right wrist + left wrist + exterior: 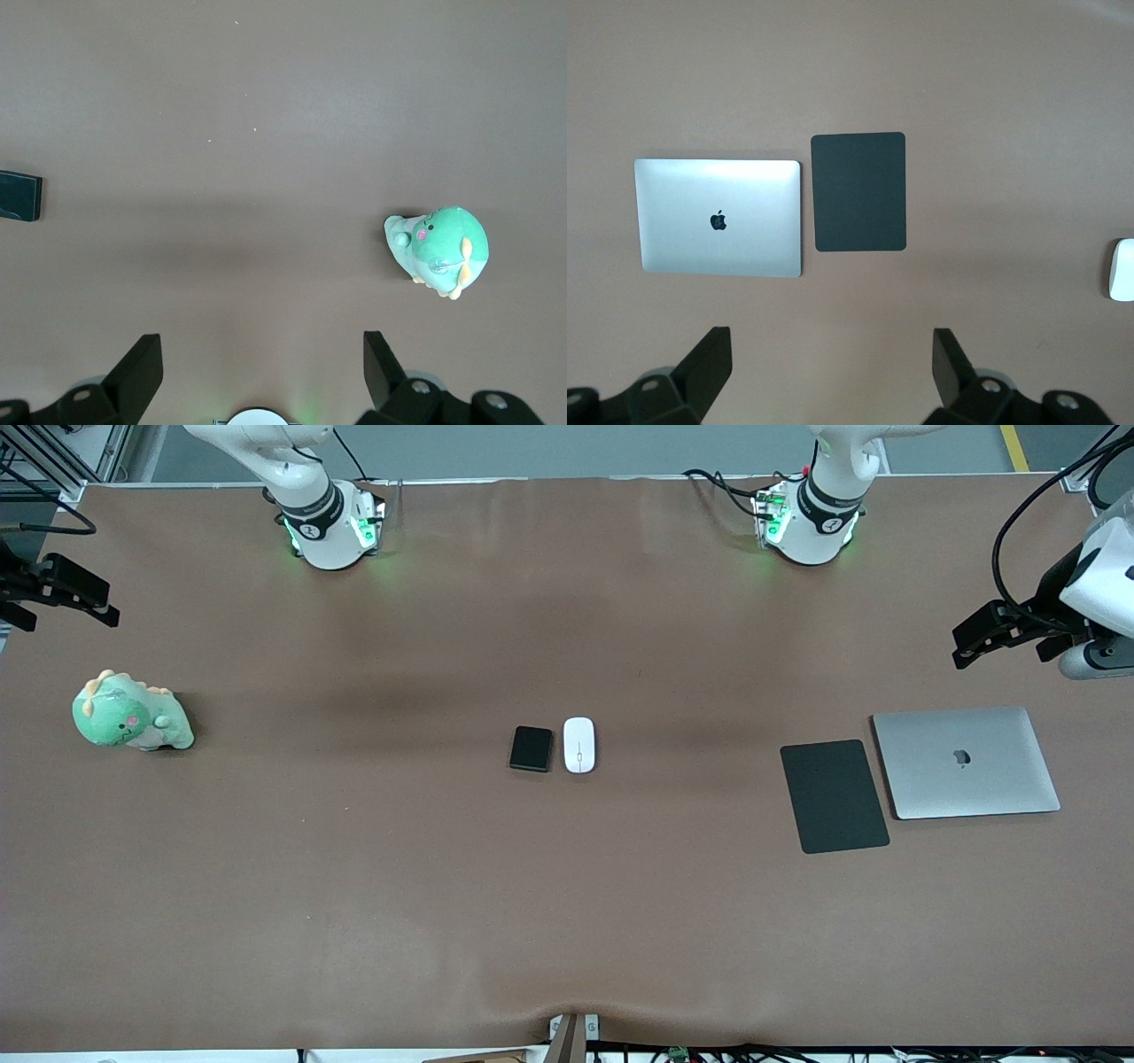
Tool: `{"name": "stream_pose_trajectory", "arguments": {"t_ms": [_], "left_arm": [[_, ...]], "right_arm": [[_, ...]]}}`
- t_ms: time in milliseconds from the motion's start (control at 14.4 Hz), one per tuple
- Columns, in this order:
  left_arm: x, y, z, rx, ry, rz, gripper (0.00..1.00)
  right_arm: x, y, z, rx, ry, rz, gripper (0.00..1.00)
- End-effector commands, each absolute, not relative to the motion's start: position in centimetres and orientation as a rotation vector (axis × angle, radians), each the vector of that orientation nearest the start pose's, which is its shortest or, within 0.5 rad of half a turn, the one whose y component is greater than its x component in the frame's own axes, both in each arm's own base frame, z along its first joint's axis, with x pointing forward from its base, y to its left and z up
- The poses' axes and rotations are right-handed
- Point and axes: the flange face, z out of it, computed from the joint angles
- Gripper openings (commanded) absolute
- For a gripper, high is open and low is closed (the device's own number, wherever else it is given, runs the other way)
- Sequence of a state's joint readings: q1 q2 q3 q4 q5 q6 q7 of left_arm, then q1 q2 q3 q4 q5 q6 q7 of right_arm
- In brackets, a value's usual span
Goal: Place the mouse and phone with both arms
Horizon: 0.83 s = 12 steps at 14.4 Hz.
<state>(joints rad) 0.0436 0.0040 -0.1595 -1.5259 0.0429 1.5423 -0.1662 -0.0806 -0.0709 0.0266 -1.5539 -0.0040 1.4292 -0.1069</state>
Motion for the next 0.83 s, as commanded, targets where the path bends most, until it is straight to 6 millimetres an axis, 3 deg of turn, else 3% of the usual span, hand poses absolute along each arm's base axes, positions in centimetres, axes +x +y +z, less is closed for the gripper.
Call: {"name": "stream_pose_trajectory", "arguments": {"t_ms": [0, 485, 762], "left_arm": [[54.8, -5.8, 64.9, -3.106, -0.079, -0.027, 1.00], [55.4, -5.5, 64.8, -3.098, -0.087, -0.031, 1.00], [55.5, -6.6, 64.4, -3.113, -0.082, -0.017, 1.00]], "right_arm": [[52.0, -2.5, 66.0, -3.122, -0.089, 0.080, 1.00], [52.2, -2.4, 65.9, -3.112, -0.093, 0.066, 1.00], [52.6, -2.2, 65.6, -3.112, -0.099, 0.057, 1.00]]}}
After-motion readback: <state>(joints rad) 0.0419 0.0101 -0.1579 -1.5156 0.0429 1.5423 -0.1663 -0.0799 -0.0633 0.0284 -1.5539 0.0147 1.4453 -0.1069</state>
